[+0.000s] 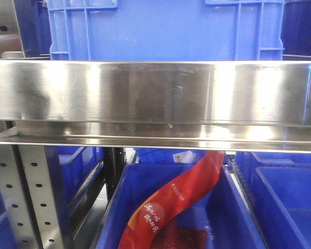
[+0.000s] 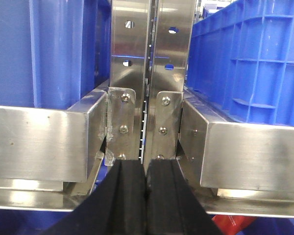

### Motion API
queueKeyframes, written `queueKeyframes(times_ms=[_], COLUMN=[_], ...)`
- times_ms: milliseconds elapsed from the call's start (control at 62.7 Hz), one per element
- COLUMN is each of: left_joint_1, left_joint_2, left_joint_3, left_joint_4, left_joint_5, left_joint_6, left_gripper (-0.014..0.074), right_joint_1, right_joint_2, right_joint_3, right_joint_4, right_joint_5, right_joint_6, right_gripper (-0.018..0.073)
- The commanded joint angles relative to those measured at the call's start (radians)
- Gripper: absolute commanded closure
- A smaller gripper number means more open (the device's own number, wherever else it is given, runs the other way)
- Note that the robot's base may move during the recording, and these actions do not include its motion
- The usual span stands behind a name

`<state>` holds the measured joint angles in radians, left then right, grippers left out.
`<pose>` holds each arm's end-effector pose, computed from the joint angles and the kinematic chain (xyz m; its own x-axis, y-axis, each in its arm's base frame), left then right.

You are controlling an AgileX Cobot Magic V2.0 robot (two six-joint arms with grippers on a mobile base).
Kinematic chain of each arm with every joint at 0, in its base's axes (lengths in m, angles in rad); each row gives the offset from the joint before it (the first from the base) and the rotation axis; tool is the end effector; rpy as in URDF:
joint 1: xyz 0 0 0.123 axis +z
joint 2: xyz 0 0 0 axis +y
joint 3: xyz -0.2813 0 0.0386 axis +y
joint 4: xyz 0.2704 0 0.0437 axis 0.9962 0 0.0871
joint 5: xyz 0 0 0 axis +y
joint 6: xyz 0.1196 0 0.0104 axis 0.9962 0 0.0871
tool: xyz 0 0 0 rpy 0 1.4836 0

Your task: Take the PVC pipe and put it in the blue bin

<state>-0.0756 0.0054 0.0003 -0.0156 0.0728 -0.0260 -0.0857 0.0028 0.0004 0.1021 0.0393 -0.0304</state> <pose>0.1093 -0.0084 0.2063 0.0055 -0.0421 -0.9991 0.0770 0.9962 -0.0415 0.1089 -0.0089 0.2106 0.0504 0.0675 -0.9964 0.0782 0.9944 0.0713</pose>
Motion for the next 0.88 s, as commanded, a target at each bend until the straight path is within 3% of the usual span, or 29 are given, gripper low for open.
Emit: queueKeyframes(times_ms=[0,862], left_joint_1=[0.003,0.003], left_joint_2=[-0.005,-0.005], left_joint_3=[0.0,0.0], left_joint_4=[-0.004,0.0], left_joint_5=[-0.019,-0.019], left_joint_6=[-0.008,-0.008], left_gripper=[0.0707,0.0707], right_joint_1=[-0.003,-0.003], right_joint_2=[-0.003,-0.003], right_joint_3=[0.0,0.0], right_joint_4=[0.001,0.001], right_joint_5=[-0.024,-0.024], right_joint_6=[0.0,0.0], right_gripper=[0.0728,0.0728])
